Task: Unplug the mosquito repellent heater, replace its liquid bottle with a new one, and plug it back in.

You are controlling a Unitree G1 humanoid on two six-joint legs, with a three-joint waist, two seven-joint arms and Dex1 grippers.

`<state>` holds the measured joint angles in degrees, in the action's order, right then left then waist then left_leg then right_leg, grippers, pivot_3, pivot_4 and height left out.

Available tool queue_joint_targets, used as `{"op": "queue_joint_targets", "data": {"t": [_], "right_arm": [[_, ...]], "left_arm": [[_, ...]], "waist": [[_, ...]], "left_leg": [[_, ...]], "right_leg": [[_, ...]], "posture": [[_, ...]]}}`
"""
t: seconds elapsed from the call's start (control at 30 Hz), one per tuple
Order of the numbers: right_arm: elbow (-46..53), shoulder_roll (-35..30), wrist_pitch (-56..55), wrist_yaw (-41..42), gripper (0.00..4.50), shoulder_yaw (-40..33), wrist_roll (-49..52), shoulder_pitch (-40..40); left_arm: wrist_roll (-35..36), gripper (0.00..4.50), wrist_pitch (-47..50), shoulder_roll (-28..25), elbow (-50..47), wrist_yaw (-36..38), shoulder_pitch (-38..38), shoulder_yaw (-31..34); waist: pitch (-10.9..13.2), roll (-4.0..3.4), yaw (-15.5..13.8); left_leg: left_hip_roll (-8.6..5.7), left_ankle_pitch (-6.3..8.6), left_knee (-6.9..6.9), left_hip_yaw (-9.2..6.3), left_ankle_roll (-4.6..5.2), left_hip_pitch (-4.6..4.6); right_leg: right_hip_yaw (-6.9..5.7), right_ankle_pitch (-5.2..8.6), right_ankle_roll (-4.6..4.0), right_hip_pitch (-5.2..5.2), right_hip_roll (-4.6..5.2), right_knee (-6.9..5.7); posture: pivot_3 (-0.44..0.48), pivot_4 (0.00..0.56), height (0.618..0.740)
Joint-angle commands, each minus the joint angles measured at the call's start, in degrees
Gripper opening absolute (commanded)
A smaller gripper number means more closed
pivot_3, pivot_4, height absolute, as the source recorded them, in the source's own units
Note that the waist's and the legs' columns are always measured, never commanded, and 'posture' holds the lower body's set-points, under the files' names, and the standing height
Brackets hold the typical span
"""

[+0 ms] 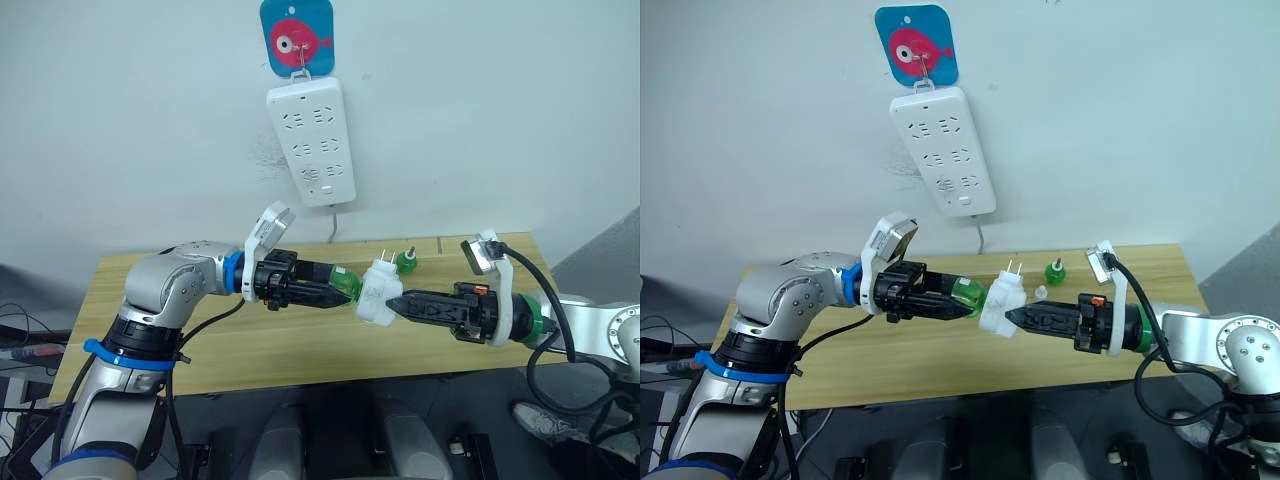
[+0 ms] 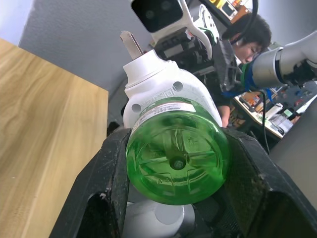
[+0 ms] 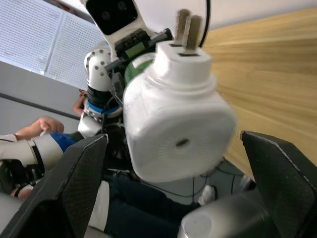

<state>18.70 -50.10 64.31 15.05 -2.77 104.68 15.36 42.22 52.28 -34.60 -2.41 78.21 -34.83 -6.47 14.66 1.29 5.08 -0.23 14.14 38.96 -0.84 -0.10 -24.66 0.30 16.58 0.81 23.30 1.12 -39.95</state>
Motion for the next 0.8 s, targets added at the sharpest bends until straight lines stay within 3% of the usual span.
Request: {"op": "queue_joint_targets", "data": {"t": [0.03, 0.8], "right_arm": [[0.5, -1.7, 0.3, 2.4, 4.50, -2.8, 1.0, -1.6], [1.4, 5.7, -4.3, -1.8, 4.50, 0.7, 8.3, 0.9]], "left_arm": [[1.7, 2.32, -0.2, 0.2, -1.1, 0.2, -0.2, 1.3], [7.0, 2.32, 5.3, 2.0, -1.7, -2.3, -1.0, 2.5]], "waist": [[0.0, 0.01, 0.0], [0.0, 0.00, 0.0]], "left_leg": [[0.00, 0.00, 0.00, 0.00, 0.00, 0.00], [0.00, 0.00, 0.01, 0.00, 0.00, 0.00]], "right_leg": [[0.00, 0.00, 0.00, 0.00, 0.00, 0.00], [0.00, 0.00, 0.00, 0.00, 0.00, -0.01]], "posture": [[-0.211, 0.201, 0.740], [-0.211, 0.198, 0.740]]}}
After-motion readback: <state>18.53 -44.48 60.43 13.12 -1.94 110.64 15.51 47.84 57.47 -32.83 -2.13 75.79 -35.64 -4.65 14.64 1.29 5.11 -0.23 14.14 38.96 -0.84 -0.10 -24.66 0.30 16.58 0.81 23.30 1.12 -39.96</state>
